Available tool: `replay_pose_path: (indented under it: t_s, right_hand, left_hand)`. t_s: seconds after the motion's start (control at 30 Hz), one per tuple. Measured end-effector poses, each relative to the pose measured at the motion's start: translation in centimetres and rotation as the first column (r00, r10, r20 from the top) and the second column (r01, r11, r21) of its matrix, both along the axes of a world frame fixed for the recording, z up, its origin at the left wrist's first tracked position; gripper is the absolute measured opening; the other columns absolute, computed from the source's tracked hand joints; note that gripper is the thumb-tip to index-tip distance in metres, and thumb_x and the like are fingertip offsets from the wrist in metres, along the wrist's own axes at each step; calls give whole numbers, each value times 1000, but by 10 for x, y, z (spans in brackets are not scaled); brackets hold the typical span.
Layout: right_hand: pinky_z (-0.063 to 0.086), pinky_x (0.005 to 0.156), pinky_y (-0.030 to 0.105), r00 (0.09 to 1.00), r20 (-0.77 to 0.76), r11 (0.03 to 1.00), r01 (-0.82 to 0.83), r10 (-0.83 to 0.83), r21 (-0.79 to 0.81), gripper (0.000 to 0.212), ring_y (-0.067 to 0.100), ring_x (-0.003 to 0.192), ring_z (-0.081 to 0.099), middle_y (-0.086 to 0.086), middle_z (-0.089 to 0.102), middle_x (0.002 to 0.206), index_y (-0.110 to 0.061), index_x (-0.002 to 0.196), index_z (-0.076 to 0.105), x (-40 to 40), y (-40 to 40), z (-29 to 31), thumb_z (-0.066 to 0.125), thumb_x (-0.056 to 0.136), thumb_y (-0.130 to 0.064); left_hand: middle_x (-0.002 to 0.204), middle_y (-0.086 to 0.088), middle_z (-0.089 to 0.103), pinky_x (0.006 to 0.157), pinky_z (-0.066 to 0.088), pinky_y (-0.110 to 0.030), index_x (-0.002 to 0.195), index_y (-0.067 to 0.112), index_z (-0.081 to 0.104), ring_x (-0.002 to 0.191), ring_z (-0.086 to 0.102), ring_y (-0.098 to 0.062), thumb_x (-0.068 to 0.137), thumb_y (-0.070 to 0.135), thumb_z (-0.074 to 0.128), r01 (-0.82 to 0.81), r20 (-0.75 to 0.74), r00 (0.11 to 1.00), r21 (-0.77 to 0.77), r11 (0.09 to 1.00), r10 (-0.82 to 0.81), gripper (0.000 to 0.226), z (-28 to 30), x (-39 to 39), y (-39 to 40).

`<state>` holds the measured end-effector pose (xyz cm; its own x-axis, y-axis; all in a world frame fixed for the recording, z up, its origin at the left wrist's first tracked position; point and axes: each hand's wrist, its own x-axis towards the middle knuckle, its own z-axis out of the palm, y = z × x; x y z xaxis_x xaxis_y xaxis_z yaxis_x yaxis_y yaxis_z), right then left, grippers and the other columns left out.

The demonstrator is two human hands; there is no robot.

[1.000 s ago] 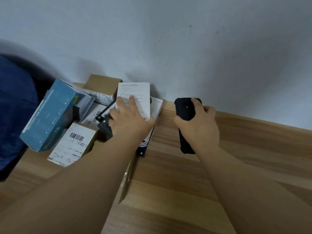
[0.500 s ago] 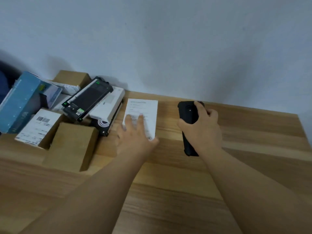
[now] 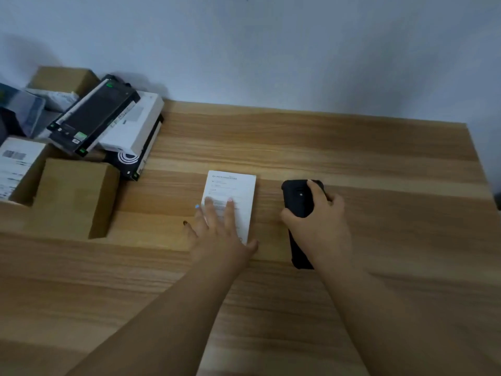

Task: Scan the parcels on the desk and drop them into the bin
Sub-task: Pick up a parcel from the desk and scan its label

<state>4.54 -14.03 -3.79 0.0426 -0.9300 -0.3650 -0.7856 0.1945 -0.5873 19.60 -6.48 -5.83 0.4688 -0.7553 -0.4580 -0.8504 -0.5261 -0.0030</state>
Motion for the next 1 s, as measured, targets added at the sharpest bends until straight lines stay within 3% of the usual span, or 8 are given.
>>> replay_pose_path:
  t_s: [0.1, 0.27, 0.4, 0.57, 0.63, 0.7, 0.83, 1.0]
  right_hand:
    - [50, 86, 40, 1000, 15, 1000, -10, 10, 4, 79, 27, 125, 48, 1, 26, 151, -42, 153, 28, 4, 1, 0, 66, 85, -48]
    - [51, 89, 43, 999, 1, 999, -33, 33, 1, 79, 29, 122, 51, 0, 25, 153, -43, 153, 27, 18, -1, 5, 65, 83, -49]
    - [49, 85, 40, 998, -5, 997, -69, 69, -18, 79, 31, 120, 52, 2, 26, 151, -44, 153, 26, 35, -4, 17, 64, 84, -51]
    - [45, 76, 35, 995, 7, 994, -99, 100, -49, 79, 32, 115, 55, 3, 29, 149, -44, 153, 26, 61, -11, 27, 64, 85, -49]
    - [45, 76, 35, 994, 1, 992, -112, 112, -59, 79, 32, 116, 55, 3, 29, 150, -43, 154, 26, 71, -12, 29, 64, 85, -51]
    - [44, 75, 35, 991, -10, 989, -133, 132, -67, 79, 31, 117, 55, 2, 29, 151, -43, 154, 26, 80, -13, 29, 64, 85, -51]
    - [42, 74, 34, 987, -26, 986, -159, 158, -58, 79, 31, 119, 54, 2, 27, 154, -43, 155, 26, 93, -12, 26, 64, 86, -51]
    - [42, 74, 34, 983, -30, 982, -184, 182, -51, 78, 30, 120, 53, 3, 26, 154, -42, 154, 26, 110, -15, 19, 64, 86, -51]
  left_hand:
    - [161, -17, -12, 120, 13, -50, 155, 27, -14, 149, 2, -38, 91, 68, 46, 17, -5, 1000, -44, 999, -17, 97, -1, -1, -2]
    - [160, -21, -15, 119, 16, -55, 154, 41, -10, 148, -1, -44, 102, 44, 42, 14, -175, 984, -62, 998, -24, 74, 7, 2, -5]
    - [163, -8, -14, 113, 33, -49, 155, 43, 3, 149, 8, -36, 105, 30, 34, -7, -337, 939, -205, 979, -64, 60, 23, 29, 0]
    - [165, 2, 5, 111, 38, -43, 156, 32, 17, 148, 21, -24, 106, 20, 30, -179, -398, 917, -322, 929, 39, 54, 48, 78, 14]
    - [163, 5, 12, 110, 39, -41, 156, 33, 20, 146, 25, -20, 106, 29, 31, -274, -415, 903, -350, 896, 113, 51, 52, 94, 19]
    - [161, 5, 14, 108, 38, -39, 157, 33, 15, 144, 27, -19, 103, 44, 36, -326, -403, 898, -335, 884, 178, 58, 51, 104, 22]
    - [161, -3, 10, 111, 34, -45, 158, 23, 1, 144, 22, -25, 88, 68, 49, -346, -255, 927, -290, 892, 276, 96, 40, 113, 24]
    - [160, -11, 6, 112, 28, -53, 156, 14, -8, 144, 19, -32, 73, 75, 64, -499, -215, 858, -138, 855, 466, 126, 22, 122, 20]
